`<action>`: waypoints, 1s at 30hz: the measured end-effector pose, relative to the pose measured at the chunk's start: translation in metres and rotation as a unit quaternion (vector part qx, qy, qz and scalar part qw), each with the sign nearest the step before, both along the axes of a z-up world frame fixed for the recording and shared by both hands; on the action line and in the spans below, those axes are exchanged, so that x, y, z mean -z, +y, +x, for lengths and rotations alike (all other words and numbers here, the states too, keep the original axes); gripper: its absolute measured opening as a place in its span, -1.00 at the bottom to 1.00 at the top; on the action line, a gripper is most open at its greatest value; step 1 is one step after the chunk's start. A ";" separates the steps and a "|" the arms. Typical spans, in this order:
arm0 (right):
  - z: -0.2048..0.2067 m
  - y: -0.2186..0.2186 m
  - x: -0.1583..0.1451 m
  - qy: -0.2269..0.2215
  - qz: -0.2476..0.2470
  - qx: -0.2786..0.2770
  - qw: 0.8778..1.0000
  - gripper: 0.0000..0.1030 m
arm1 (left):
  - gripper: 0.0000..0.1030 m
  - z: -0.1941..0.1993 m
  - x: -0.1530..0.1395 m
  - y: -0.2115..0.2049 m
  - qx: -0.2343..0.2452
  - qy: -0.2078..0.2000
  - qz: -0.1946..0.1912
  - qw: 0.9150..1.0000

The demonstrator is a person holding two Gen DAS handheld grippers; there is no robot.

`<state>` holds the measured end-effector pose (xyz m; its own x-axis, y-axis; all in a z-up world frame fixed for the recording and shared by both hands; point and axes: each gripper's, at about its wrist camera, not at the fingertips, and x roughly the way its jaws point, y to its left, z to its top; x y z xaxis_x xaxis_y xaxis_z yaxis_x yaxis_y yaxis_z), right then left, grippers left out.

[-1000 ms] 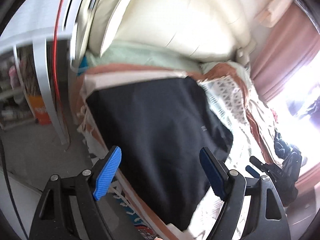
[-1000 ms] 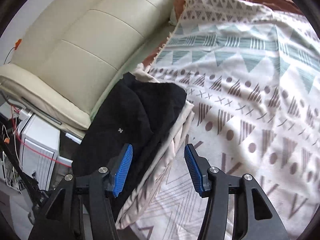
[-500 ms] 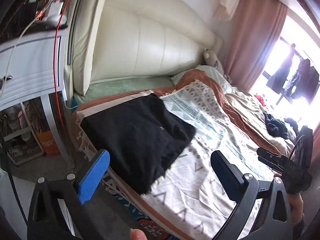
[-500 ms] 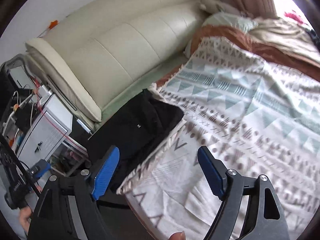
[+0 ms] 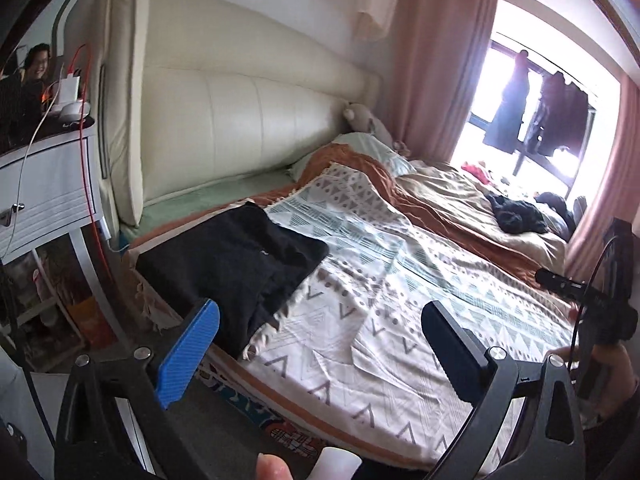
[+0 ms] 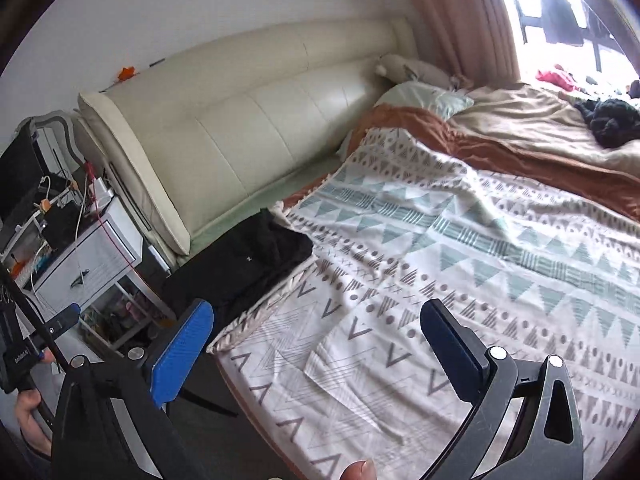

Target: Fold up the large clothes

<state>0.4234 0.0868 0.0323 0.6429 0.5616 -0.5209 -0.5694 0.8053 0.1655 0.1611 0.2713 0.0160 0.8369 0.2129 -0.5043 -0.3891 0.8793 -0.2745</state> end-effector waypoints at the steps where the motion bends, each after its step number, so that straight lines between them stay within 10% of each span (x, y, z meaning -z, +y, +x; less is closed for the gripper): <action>1: -0.009 -0.010 -0.004 -0.005 -0.004 0.002 1.000 1.00 | 0.99 -0.004 -0.002 -0.007 0.005 0.000 0.007 1.000; 16: -0.177 -0.134 -0.041 -0.079 -0.042 0.088 0.992 1.00 | 1.00 -0.063 -0.025 -0.122 0.097 -0.020 0.068 0.993; 30: -0.336 -0.175 -0.003 -0.105 -0.028 0.128 0.986 1.00 | 1.00 -0.138 -0.010 -0.188 0.136 -0.040 0.086 0.986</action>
